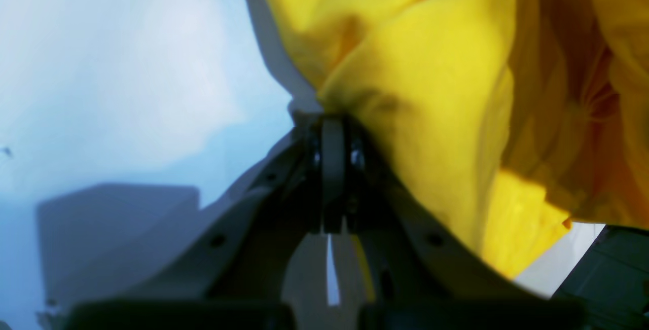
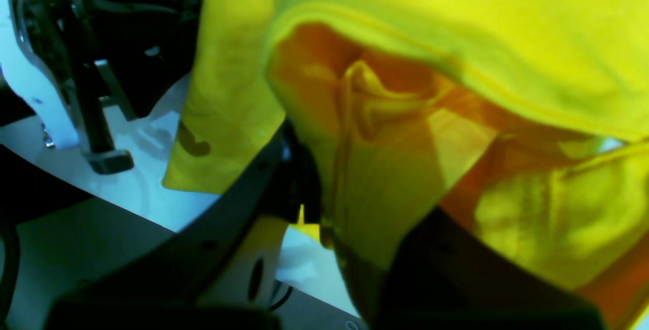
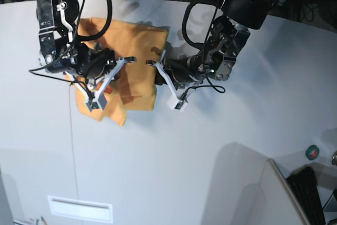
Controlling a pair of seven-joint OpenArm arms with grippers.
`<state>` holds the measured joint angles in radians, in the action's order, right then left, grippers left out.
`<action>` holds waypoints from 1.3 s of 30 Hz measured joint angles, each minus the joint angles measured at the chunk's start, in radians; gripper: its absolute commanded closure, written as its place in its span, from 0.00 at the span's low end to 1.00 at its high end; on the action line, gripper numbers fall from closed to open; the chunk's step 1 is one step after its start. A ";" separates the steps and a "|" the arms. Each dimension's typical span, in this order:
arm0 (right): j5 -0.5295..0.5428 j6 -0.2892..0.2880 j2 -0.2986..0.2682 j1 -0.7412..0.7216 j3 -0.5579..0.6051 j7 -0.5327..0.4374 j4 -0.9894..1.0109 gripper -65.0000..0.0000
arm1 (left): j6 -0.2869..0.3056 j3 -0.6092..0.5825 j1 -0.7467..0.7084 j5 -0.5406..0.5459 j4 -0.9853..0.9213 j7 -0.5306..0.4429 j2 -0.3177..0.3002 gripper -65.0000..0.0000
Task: Layout the t-shirt on the table in an organized manner, then fold the t-shirt properly
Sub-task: 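Fold the right gripper's end over onto the folded stack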
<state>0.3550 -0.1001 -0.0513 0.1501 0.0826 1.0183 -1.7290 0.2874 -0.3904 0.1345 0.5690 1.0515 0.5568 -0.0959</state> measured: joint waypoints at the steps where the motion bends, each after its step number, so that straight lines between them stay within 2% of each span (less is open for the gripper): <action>1: 0.000 0.000 0.000 0.000 0.000 -0.001 0.001 1.00 | -0.002 0.003 -0.009 -0.005 0.021 0.004 -0.010 1.00; 2: 0.000 0.000 0.000 -0.002 0.000 -0.001 0.001 0.96 | -0.010 0.012 -0.026 -0.016 0.051 0.006 -0.022 1.00; 6: 0.003 0.003 0.002 -0.005 0.000 -0.005 0.001 0.52 | -0.007 0.072 -0.122 -0.009 0.212 0.018 -0.092 1.00; 8: 0.004 0.003 0.006 -0.004 0.001 -0.004 0.001 0.40 | -0.007 0.139 -0.172 -0.008 0.280 0.016 -0.117 1.00; 9: 0.003 0.003 0.012 -0.004 0.001 -0.004 0.001 0.40 | -0.007 0.167 -0.192 -0.007 0.305 0.013 -0.133 1.00; 13: 0.003 0.003 0.040 0.000 0.003 -0.005 0.001 0.43 | -0.003 0.283 -0.265 -0.009 0.343 0.017 -0.188 1.00; 17: 0.003 0.003 0.068 -0.005 0.006 -0.005 0.001 0.43 | -0.006 0.402 -0.308 -0.011 0.344 0.021 -0.209 1.00; 23: -0.001 0.007 0.078 -0.023 0.164 0.007 -0.014 0.44 | -0.002 0.523 -0.321 -0.007 0.336 0.016 -0.212 1.00; 25: 0.018 0.037 0.077 -0.010 0.189 0.023 -0.095 0.54 | -0.001 0.557 -0.320 -0.007 0.336 0.016 -0.212 1.00; 27: 0.018 0.090 0.038 -0.003 0.169 -0.004 -0.209 0.71 | 0.000 0.587 -0.322 -0.007 0.336 0.017 -0.211 1.00; 30: -0.004 0.116 -0.068 -0.006 0.089 -0.014 -0.264 1.00 | 0.000 0.629 -0.334 -0.008 0.336 0.016 -0.212 1.00; 32: 0.003 0.114 -0.103 0.001 0.007 0.002 -0.225 1.00 | 0.000 0.630 -0.336 -0.011 0.336 0.018 -0.212 1.00; 34: 0.000 0.116 -0.097 0.003 -0.074 -0.022 -0.161 1.00 | 0.001 0.622 -0.335 -0.006 0.336 0.019 -0.218 1.00; 36: 0.013 0.108 -0.105 0.004 -0.138 -0.087 -0.105 1.00 | 0.000 0.621 -0.334 -0.007 0.336 0.018 -0.224 1.00; 39: 0.005 0.116 -0.166 0.010 -0.161 -0.192 -0.017 1.00 | 0.000 0.619 -0.335 -0.007 0.336 0.019 -0.225 1.00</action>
<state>0.3595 0.0158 -0.2173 0.1596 -0.0788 0.8268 -1.7462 0.2878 0.2287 -0.2001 0.5621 1.3872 0.5758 -0.3206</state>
